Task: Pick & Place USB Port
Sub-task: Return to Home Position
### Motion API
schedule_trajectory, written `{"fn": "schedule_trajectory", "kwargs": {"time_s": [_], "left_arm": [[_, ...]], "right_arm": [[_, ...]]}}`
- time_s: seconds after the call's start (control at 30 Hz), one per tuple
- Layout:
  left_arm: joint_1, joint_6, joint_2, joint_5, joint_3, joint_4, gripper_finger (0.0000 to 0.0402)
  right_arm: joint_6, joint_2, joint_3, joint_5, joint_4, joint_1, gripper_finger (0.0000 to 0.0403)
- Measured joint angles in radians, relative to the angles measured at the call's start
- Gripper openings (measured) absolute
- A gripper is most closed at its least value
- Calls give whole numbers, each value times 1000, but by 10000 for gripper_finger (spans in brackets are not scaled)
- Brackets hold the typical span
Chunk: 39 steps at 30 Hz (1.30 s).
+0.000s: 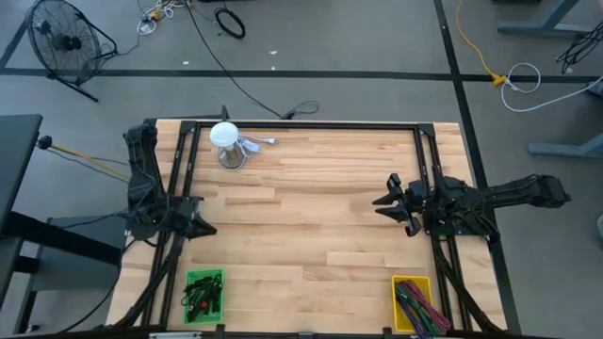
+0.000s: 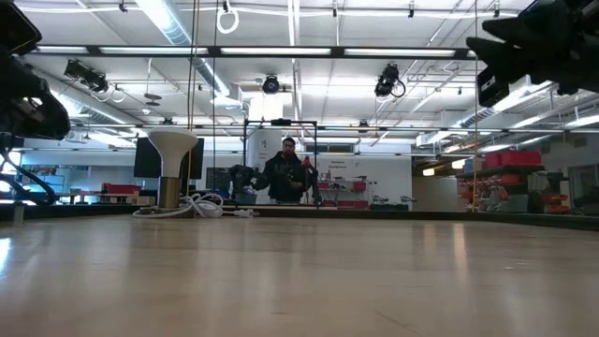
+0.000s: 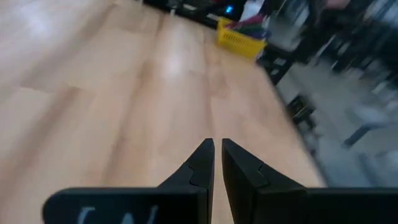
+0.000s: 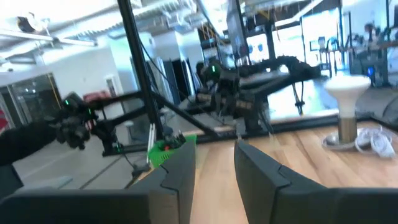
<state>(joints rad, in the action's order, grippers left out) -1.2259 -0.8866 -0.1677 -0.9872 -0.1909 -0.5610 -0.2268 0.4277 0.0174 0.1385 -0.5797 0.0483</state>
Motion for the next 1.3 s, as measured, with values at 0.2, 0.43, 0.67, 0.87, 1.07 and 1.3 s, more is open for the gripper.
{"fn": "schedule_trajectory", "kwargs": {"time_s": [0.2,0.43,0.67,0.87,1.07,1.3], "left_arm": [[3,6,-14,89,148,621,34],[3,-14,-13,129,182,784,34],[64,-19,-22,130,182,646,34],[183,-18,-22,128,182,650,34],[354,-19,-22,128,183,651,34],[548,-19,-22,128,183,651,34]], "right_arm": [[0,-72,0,0,-1,0,111],[0,-154,-1,0,2,0,111],[0,-247,-1,0,6,0,111],[0,-315,-1,0,6,0,111],[0,-378,-1,0,5,0,111],[0,-428,-2,0,-4,0,111]]}}
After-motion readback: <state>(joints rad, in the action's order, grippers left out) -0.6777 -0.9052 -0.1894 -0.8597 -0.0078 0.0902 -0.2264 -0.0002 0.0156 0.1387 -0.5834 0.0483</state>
